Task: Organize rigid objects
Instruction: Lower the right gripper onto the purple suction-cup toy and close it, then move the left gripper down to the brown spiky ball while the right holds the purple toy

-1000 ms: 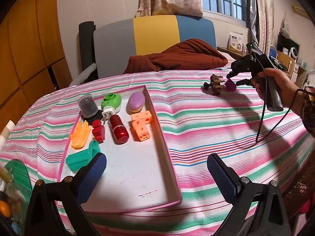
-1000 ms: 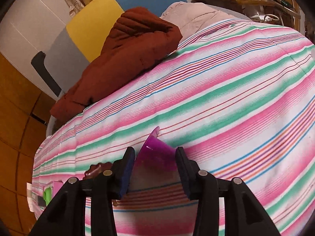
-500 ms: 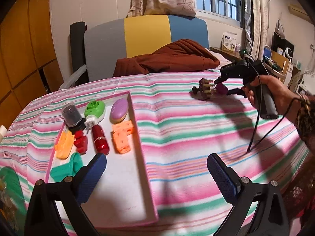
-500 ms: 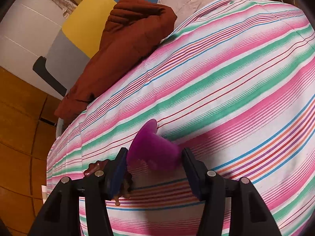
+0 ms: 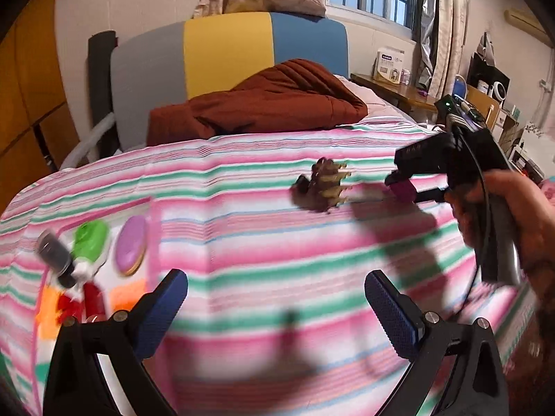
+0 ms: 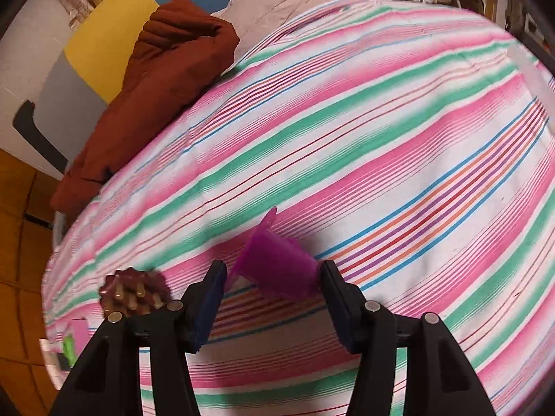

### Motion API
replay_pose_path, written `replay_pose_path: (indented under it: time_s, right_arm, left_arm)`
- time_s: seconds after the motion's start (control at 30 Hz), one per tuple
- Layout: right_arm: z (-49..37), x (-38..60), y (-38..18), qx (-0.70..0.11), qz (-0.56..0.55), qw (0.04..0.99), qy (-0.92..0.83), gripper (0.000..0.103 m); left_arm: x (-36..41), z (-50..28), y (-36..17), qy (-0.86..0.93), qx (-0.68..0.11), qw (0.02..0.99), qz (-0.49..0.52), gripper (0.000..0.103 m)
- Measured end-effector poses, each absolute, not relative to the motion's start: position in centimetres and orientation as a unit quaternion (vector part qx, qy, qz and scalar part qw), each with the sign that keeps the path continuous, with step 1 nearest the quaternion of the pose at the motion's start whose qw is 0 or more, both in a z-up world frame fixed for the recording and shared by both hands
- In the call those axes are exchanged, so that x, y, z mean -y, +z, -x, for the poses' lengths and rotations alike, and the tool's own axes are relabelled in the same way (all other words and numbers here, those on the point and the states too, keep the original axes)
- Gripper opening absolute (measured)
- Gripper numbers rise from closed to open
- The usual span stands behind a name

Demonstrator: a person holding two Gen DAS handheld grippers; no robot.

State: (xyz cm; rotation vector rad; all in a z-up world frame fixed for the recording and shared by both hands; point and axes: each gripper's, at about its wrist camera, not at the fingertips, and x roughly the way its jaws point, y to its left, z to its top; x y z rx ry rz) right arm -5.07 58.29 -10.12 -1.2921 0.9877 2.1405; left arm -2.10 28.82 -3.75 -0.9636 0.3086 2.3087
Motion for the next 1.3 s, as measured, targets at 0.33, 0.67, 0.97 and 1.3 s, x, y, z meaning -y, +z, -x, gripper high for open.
replay_pose_path:
  time_s: [0.33,0.67,0.97,1.3]
  right_arm:
    - [4.4,-59.3,-10.4,-0.390,0.464,0.218,0.765,0.056]
    - [3.1,-61.0,-10.5,-0.436,0.446,0.234,0.746,0.056]
    - [2.5,-61.9,-10.6,-0.449,0.441,0.245,0.738,0.056]
    - [1.1,-63.5,-10.9,-0.480,0.421,0.260,0.724,0.056]
  left_arm:
    - [-36.1,10.5,-1.7,0.893,-0.064,0.281,0.346,0.103]
    - [-39.4,16.2,-5.2,0.891,-0.130,0.207,0.383,0.097]
    - [-41.8,11.2,-5.2,0.861,-0.136,0.323,0.368,0.096]
    - [-43.1,5.3,-6.9,0.835,-0.193,0.376,0.353,0.097]
